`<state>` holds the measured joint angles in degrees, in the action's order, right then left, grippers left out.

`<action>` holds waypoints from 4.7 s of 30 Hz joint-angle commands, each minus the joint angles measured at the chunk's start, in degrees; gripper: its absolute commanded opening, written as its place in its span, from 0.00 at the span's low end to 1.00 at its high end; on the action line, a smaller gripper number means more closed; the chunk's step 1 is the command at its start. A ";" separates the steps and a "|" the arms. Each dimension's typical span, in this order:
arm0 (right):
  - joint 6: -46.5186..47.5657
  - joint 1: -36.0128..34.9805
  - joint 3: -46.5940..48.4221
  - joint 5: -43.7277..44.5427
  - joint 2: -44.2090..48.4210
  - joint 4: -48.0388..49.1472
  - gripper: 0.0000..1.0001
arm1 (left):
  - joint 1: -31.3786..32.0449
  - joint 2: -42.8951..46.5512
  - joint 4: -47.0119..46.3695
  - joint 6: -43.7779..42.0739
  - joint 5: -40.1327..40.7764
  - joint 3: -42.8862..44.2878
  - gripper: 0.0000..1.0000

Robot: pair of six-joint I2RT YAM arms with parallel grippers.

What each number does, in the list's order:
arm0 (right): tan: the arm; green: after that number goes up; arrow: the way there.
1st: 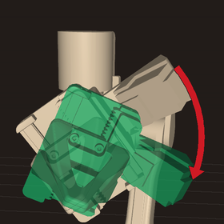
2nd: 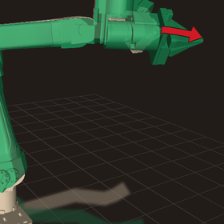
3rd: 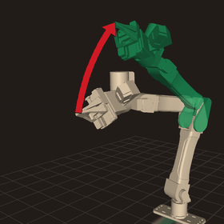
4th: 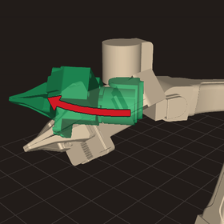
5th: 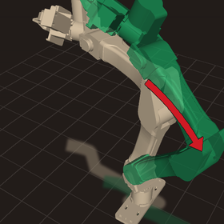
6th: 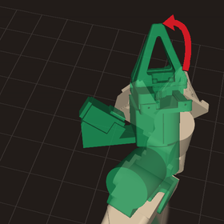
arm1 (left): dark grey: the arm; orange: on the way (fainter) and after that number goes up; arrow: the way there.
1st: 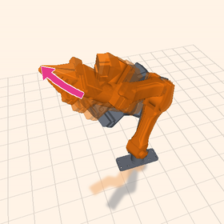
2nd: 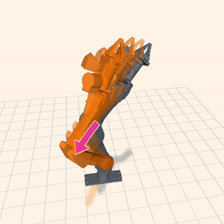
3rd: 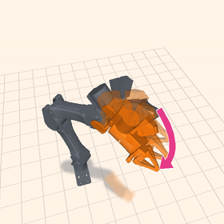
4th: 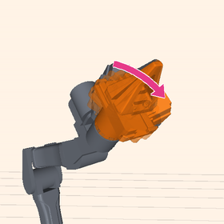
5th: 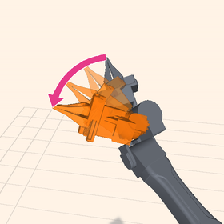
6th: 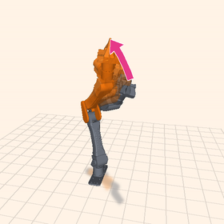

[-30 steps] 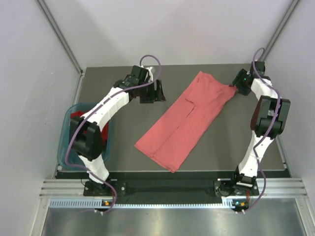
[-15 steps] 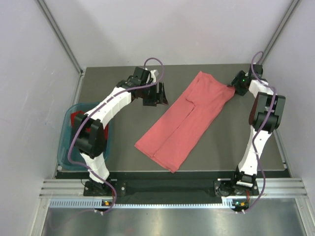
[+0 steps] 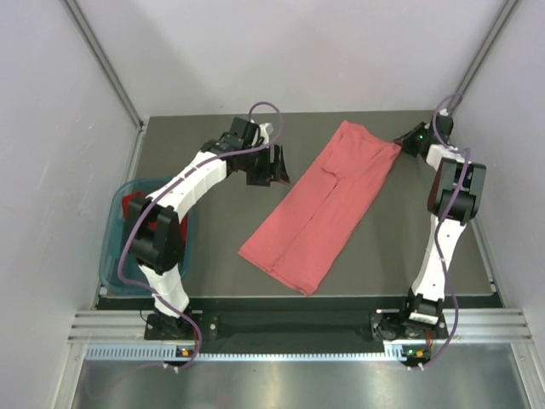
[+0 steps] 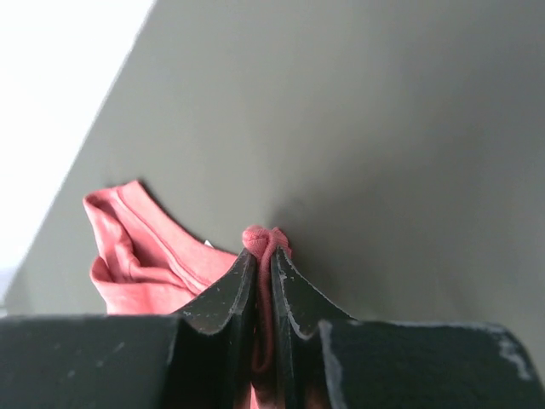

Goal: Fold and stack the t-shirts
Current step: Fold the tshirt

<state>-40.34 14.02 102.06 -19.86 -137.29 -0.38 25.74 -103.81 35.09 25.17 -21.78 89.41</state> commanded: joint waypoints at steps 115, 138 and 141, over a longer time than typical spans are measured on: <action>-24.61 -47.42 -91.51 4.65 85.09 -13.24 0.41 | -4.91 -3.85 -1.07 -3.73 -9.94 -28.15 0.55; -21.80 -50.32 -88.09 3.60 86.23 -19.56 0.00 | -4.55 4.22 -2.66 -1.62 -9.25 -39.12 0.00; -22.33 -52.42 -87.47 3.25 88.07 -21.32 0.00 | -4.55 8.70 -1.61 -0.91 -8.28 -42.11 0.00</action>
<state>-63.77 -36.01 12.40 -16.38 -50.87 -16.32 20.97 -99.11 30.76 24.36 -34.24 50.37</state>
